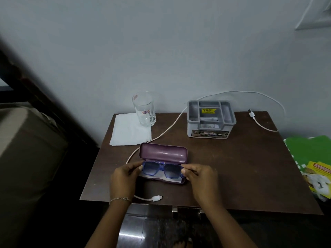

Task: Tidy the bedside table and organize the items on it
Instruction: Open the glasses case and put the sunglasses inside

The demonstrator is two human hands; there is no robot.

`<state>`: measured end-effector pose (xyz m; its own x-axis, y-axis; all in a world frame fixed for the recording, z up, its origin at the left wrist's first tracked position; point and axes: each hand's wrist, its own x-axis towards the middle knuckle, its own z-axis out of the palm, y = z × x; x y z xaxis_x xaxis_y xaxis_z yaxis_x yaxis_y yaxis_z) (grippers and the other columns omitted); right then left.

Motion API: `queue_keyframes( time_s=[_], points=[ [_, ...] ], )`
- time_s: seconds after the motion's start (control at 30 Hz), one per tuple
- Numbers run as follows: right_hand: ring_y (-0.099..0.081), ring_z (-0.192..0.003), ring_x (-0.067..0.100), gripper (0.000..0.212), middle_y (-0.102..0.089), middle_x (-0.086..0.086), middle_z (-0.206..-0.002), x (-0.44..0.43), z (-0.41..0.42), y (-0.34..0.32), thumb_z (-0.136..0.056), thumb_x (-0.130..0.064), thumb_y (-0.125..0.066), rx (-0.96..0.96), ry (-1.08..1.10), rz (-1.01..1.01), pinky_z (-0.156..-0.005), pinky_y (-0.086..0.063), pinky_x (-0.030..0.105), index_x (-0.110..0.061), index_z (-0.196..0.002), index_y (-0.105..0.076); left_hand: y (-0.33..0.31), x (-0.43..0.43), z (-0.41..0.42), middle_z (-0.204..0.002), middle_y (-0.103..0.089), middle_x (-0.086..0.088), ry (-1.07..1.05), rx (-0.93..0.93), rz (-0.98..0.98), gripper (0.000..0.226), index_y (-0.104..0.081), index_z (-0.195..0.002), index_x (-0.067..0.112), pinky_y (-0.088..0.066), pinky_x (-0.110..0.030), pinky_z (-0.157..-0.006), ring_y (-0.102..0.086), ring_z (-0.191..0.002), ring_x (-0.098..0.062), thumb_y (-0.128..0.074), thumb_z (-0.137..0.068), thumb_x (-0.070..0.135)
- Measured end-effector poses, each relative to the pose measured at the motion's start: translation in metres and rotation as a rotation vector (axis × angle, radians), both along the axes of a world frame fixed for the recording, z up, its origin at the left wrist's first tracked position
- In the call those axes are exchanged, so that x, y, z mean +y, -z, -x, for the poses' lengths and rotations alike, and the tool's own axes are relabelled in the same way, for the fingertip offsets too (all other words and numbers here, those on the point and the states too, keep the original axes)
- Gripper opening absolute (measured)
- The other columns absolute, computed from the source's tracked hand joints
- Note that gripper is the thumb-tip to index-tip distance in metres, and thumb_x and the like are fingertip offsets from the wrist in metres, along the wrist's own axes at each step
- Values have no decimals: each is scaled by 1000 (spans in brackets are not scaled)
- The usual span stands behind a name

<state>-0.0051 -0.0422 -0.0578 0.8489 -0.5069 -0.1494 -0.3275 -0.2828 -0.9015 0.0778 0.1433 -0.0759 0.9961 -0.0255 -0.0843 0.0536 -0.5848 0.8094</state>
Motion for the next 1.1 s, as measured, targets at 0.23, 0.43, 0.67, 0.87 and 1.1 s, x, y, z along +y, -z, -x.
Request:
queue_keyframes(
  time_s=[0.23,0.43,0.67,0.87,1.1],
  points=[
    [-62,-77,7,17,-74,5,-92,-23,7,5,-79,-2,-68,-52,0,165,-66,-38,-4,-8,-93,-75,3,-25,19,-91,-74,1,-47,-59,47,17,-75,-91,22,-49,-24,-77,-67,-87,-12,-69,-79,11],
    [-54,-71,5,19,-62,3,-85,-37,9,9,-80,6,-62,-45,-24,239,-67,-34,-2,-4,-90,-74,-2,-41,29,-87,-74,-1,-23,-125,-22,17,-75,-93,16,-38,3,-61,-59,-72,-1,-71,-77,11],
    [-50,-71,-4,18,-47,-15,-80,-37,11,14,-87,-1,-51,-27,6,156,-62,-34,-2,-1,-96,-67,-2,-42,27,-82,-73,2,3,-107,-16,16,-75,-85,18,-41,2,-60,-61,-70,4,-74,-74,7],
    [-58,-74,12,19,-60,3,-89,-44,11,11,-82,4,-61,-52,56,205,-63,-37,3,-9,-91,-72,-2,-42,23,-95,-67,6,51,73,298,36,-65,-105,13,-46,-2,-65,-64,-81,2,-68,-75,-6],
    [-59,-95,7,59,-49,-10,-126,-57,11,17,-88,1,-56,31,88,-315,-73,-43,14,-23,-140,-38,5,-32,10,-121,-58,1,247,276,330,61,-34,-140,18,-52,-11,-77,-61,-101,-6,-54,-87,-4]
  ],
)
